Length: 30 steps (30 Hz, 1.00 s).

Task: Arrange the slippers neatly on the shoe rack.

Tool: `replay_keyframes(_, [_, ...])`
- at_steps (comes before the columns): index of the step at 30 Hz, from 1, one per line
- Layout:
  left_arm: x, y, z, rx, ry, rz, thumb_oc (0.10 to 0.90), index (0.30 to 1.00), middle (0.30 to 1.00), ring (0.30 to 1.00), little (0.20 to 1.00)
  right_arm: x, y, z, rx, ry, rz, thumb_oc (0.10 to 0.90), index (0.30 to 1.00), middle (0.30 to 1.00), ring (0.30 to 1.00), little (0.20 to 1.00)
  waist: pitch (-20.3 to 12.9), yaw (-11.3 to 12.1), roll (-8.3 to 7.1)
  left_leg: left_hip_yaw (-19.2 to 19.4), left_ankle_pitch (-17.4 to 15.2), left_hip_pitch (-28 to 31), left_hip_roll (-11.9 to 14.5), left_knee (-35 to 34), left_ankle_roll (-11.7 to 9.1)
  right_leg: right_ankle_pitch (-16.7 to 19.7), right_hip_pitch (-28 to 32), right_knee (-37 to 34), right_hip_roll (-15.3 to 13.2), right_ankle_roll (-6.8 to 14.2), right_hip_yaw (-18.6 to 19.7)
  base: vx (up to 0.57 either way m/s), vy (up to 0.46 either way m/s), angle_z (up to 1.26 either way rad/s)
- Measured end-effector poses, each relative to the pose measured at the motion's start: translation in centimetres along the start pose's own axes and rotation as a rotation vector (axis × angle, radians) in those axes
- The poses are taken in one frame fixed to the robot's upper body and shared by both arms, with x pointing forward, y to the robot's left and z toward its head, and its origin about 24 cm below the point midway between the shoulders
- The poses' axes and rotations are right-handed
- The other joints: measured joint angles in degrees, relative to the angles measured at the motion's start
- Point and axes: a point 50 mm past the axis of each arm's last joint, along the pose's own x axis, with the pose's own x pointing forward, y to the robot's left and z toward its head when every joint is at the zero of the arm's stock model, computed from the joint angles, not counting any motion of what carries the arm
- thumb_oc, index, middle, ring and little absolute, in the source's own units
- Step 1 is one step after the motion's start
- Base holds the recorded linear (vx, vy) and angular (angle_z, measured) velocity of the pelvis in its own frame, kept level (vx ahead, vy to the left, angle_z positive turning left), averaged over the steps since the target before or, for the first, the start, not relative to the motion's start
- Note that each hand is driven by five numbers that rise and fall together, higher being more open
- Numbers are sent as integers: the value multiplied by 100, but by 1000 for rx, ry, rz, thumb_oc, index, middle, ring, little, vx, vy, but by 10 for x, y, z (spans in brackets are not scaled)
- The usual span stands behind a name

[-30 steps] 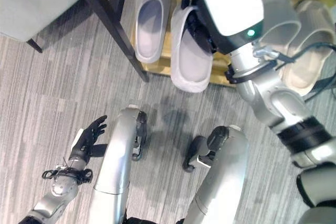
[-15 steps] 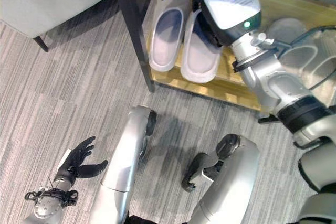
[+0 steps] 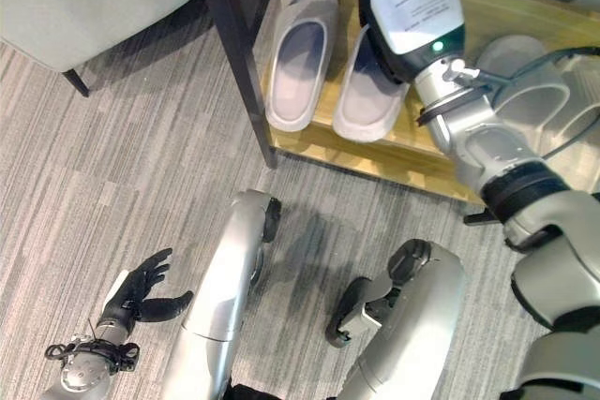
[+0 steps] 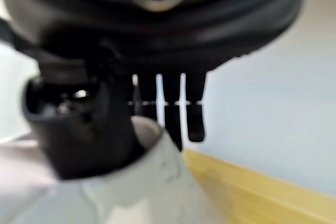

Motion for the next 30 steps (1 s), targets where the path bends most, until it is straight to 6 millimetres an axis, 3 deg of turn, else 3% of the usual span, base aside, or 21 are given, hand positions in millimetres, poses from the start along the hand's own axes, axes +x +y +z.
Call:
replay_keyframes(5, [4, -2, 4, 1, -14, -18, 800, 900, 900, 900, 900, 6, -2, -2, -20, 4, -1, 400, 300, 300, 300, 300, 0, 77, 2, -14, 0, -7, -23, 31, 0, -11, 31, 15, -13, 27, -9, -1, -3, 1])
replay_keyframes(6, [4, -1, 4, -9, -11, -19, 800, 900, 900, 900, 900, 6, 0, -2, -30, 2, 7, 529, 493, 493, 493, 493, 0, 119, 2, -21, 0, -5, -38, 29, 0, -17, 52, 16, -22, 38, -12, -9, -38, 5])
replay_keyframes(7, [4, -1, 4, -7, -10, -22, 800, 900, 900, 900, 900, 5, 1, -4, -36, 6, 14, 769, 853, 853, 853, 853, 0, 127, 3, -29, 0, 3, -49, 30, -1, -20, 74, 15, -28, 42, -22, -14, -35, 8])
replay_keyframes(8, [3, -1, 4, -6, -9, -25, 800, 900, 900, 900, 900, 5, 2, -6, -43, 13, 19, 800, 900, 900, 900, 900, -1, 149, 5, -51, 0, 3, -90, 29, 0, -35, 107, 15, -52, 61, -42, -20, -40, 10])
replay_keyframes(21, [3, 1, 3, -4, -1, -33, 800, 900, 900, 900, 900, 15, 2, -3, -37, -3, 64, 800, 900, 900, 900, 900, 0, 164, 14, -107, -17, 0, -222, 27, -41, -195, 246, 19, -196, 116, -116, -2, -6, 6])
replay_keyframes(30, [3, 9, 5, 12, -5, -22, 800, 900, 900, 900, 900, 14, -10, 15, 144, -106, 129, 800, 900, 900, 900, 900, 3, 112, 2, -122, -56, -3, -111, 58, -108, -207, 143, 46, -95, 33, -107, 1, 18, -5])
